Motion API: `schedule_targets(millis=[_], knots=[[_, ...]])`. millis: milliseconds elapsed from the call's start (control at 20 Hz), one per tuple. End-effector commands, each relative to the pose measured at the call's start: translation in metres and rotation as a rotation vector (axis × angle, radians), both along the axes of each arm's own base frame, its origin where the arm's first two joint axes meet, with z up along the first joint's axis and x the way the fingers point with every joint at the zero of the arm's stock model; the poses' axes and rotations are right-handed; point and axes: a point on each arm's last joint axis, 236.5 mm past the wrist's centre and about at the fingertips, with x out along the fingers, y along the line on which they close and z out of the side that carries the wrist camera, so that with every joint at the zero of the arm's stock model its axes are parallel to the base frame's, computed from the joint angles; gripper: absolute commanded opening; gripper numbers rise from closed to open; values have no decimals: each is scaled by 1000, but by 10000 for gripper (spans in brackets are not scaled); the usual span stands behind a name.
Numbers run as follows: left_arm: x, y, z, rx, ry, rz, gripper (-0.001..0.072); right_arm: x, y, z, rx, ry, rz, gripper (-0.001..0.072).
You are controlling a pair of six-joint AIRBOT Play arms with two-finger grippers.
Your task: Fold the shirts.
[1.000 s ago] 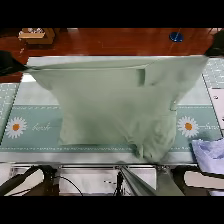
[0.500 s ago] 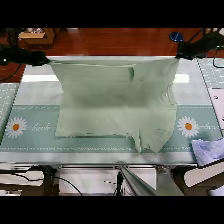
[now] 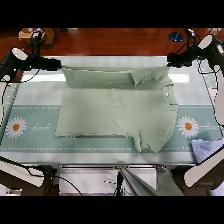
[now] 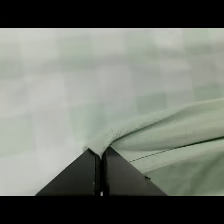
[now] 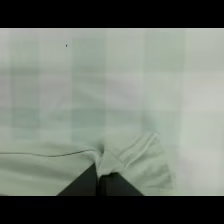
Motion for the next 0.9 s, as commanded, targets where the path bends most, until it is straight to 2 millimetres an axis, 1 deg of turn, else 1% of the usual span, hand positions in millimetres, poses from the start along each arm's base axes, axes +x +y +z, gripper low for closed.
schedule_targets(millis=[0, 50, 100, 150, 200, 250, 300, 400, 450, 600, 700, 850], knots=[[-25, -4, 2, -8, 106, -68, 24, -33, -2, 6, -26, 112, 72, 18], [-41, -4, 6, -6, 173, -98, 24, -49, -11, 16, -73, 149, 83, 17], [-59, 0, 10, 5, 254, -110, 24, -64, -22, 27, -120, 184, 85, 17], [-72, 7, 12, 9, 322, -86, 24, -78, -25, 38, -118, 217, 56, 17], [-80, 11, 12, -12, 377, -36, 24, -88, -24, 45, -99, 247, 31, 17], [-86, 12, 8, -27, 417, -15, 24, -102, -22, 46, -94, 299, 38, 17], [-92, 10, 3, -34, 452, -21, 24, -115, -19, 42, -85, 359, 53, 17], [-104, 4, -12, -44, 532, -31, 24, -136, -12, 25, -70, 469, 74, 17], [-109, 2, -22, -46, 572, -41, 24, -143, -10, 15, -65, 503, 74, 17], [-118, -2, -45, -51, 649, -58, 24, -153, -5, -20, -47, 553, 48, 18], [-117, -3, -53, -53, 659, -57, 24, -163, 1, -40, -20, 589, 39, 17], [-109, 0, -51, -49, 628, -47, 27, -171, 6, -58, 3, 610, 33, 19]])
